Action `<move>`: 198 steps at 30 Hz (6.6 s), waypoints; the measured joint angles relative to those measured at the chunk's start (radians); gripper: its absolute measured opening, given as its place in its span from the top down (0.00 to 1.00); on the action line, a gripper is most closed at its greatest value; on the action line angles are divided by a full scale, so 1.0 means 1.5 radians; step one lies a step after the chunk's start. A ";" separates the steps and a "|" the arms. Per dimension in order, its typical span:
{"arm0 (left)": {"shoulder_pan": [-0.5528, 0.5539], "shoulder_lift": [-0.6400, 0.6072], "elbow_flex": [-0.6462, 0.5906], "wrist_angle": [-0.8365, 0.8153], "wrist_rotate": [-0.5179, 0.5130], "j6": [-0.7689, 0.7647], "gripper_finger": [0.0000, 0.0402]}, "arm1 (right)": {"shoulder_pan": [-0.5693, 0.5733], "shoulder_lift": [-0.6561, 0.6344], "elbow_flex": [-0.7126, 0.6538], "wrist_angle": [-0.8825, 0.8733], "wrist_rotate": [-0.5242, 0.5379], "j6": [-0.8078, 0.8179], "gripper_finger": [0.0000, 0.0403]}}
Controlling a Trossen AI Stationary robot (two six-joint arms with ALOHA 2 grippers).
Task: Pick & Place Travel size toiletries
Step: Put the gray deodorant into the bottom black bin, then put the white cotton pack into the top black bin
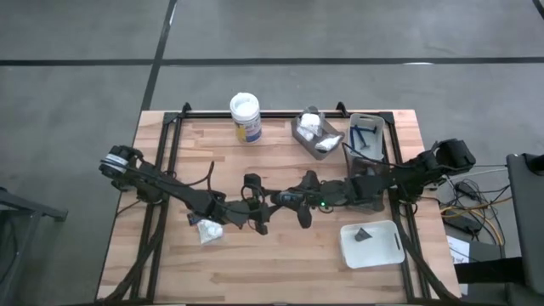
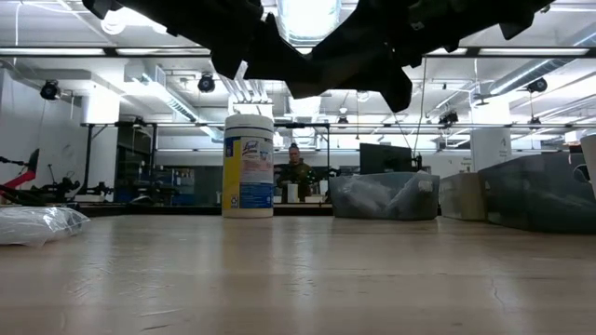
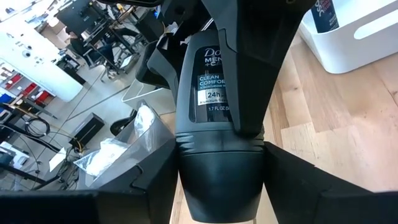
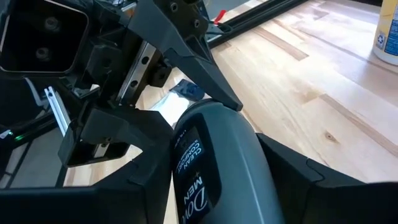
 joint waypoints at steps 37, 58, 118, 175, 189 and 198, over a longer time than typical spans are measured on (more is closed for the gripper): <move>-0.001 -0.097 -0.089 -0.136 0.284 -0.208 0.32 | 0.002 -0.297 -0.002 -0.561 0.007 0.126 0.52; 0.000 -0.097 -0.097 -0.116 0.286 -0.221 0.32 | 0.002 -0.521 -0.002 -0.984 -0.156 0.386 0.51; 0.000 -0.097 -0.119 -0.114 0.286 -0.260 0.32 | 0.001 -0.263 -0.031 -1.100 -0.120 0.468 0.48; -0.059 -0.210 -0.120 -0.391 0.322 -0.503 0.32 | 0.001 -0.362 -0.014 -0.739 0.034 0.211 0.16; -0.148 -0.210 -0.127 -0.581 0.327 -0.694 0.32 | 0.002 -0.249 -0.016 -0.502 0.043 0.037 0.27; -0.155 -0.210 -0.212 -0.603 0.324 -0.828 0.32 | 0.002 -0.147 -0.017 -0.468 0.041 0.034 0.34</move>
